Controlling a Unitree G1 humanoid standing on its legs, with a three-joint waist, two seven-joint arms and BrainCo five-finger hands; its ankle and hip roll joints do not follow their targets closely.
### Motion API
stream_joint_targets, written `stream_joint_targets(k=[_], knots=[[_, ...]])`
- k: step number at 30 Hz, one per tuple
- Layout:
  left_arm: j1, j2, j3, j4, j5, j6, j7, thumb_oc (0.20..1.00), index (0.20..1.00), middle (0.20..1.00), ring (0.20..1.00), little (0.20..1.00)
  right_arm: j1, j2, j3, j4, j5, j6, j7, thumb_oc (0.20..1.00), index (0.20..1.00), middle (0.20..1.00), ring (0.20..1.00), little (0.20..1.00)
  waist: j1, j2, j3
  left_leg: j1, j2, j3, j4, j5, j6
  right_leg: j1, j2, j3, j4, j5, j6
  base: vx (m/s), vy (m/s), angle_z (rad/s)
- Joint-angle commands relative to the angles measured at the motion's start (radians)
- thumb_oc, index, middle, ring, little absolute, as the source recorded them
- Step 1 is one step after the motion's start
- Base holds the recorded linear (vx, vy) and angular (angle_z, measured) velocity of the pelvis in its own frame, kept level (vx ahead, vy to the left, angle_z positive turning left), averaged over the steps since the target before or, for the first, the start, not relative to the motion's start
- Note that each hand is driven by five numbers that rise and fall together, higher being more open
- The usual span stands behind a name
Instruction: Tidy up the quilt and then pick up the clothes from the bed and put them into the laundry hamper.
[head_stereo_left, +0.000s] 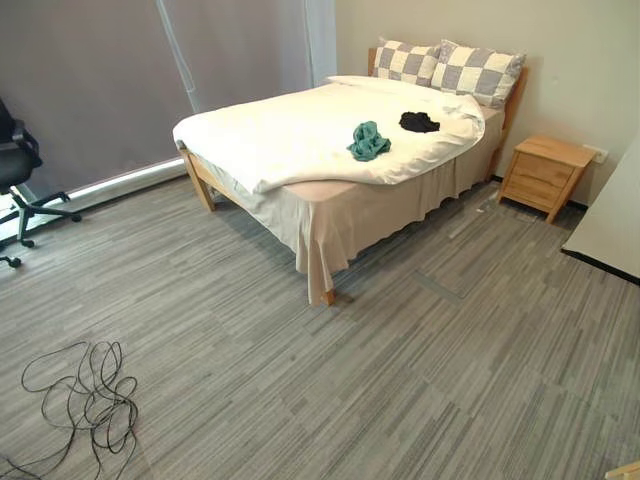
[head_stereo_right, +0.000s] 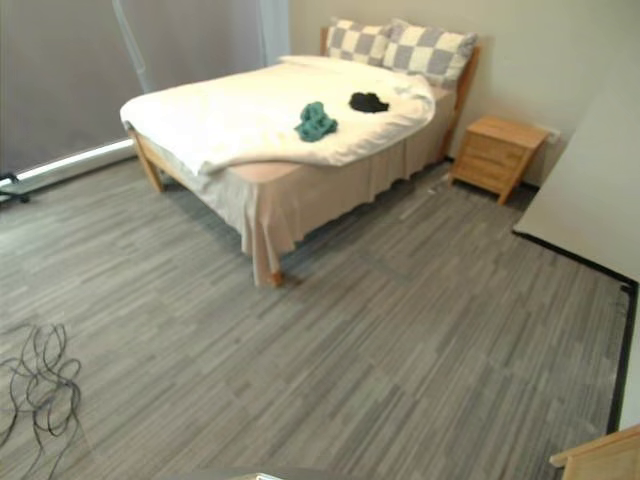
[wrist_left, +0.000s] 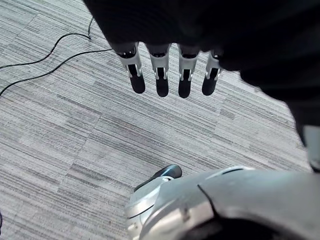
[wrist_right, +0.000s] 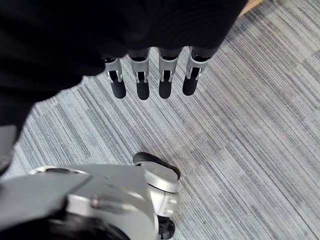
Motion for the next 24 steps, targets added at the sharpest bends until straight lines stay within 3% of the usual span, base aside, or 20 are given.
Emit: stream_joint_targets(k=[1,18,21,23,24], knots=[[-0.080,-0.034,-0.004,0.023,0.042,-0.020,-0.002,1.000,1.000,1.000,1.000,1.000,-0.074,0.030,0.019,0.023,-0.005,-0.019,0.010,1.000,1.000,1.000,1.000,1.000,-0.009,-0.017,0.063,0.059,-0.012,0.030,-0.078,0.002,-0.040,0.162,-0.064,-0.021,-0.191,0.053,0.126,0.00,0.000,0.00],[-0.088,-0.031,-0.015,0.029,0.062,-0.016,0.004,1.000,1.000,1.000,1.000,1.000,-0.091,0.030,0.023,0.025,-0.023,-0.005,0.006,1.000,1.000,1.000,1.000,1.000,-0.011,-0.009,0.086,0.062,-0.022,0.035,-0.078,-0.025,-0.022,0.148,-0.073,0.011,-0.191,0.058,0.135,0.03,0.026,-0.05],[-0.111,-0.007,0.003,0.011,0.033,-0.020,0.016,1.000,1.000,1.000,1.000,1.000,-0.114,0.027,0.013,0.019,-0.024,-0.004,-0.002,1.000,1.000,1.000,1.000,1.000,-0.001,-0.012,0.119,0.048,-0.028,0.040,-0.078,-0.032,-0.005,0.086,-0.077,0.006,-0.066,0.043,0.139,0.00,0.063,-0.06],[-0.119,0.002,0.041,0.019,-0.016,-0.018,0.018,1.000,1.000,1.000,1.000,1.000,-0.128,0.022,-0.016,0.019,-0.002,-0.005,-0.003,1.000,1.000,1.000,1.000,1.000,-0.009,-0.001,0.151,0.065,-0.028,0.054,-0.078,-0.052,0.013,-0.046,-0.109,-0.033,0.220,0.088,0.215,0.04,0.112,-0.25],[-0.120,0.002,0.041,0.019,-0.016,-0.018,0.018,1.000,1.000,1.000,1.000,1.000,-0.128,0.022,-0.016,0.020,-0.002,-0.005,-0.003,1.000,1.000,1.000,1.000,1.000,-0.008,-0.001,0.148,0.061,-0.027,0.055,-0.078,-0.051,0.013,-0.049,-0.109,-0.033,0.218,0.091,0.215,0.17,0.109,-0.28]])
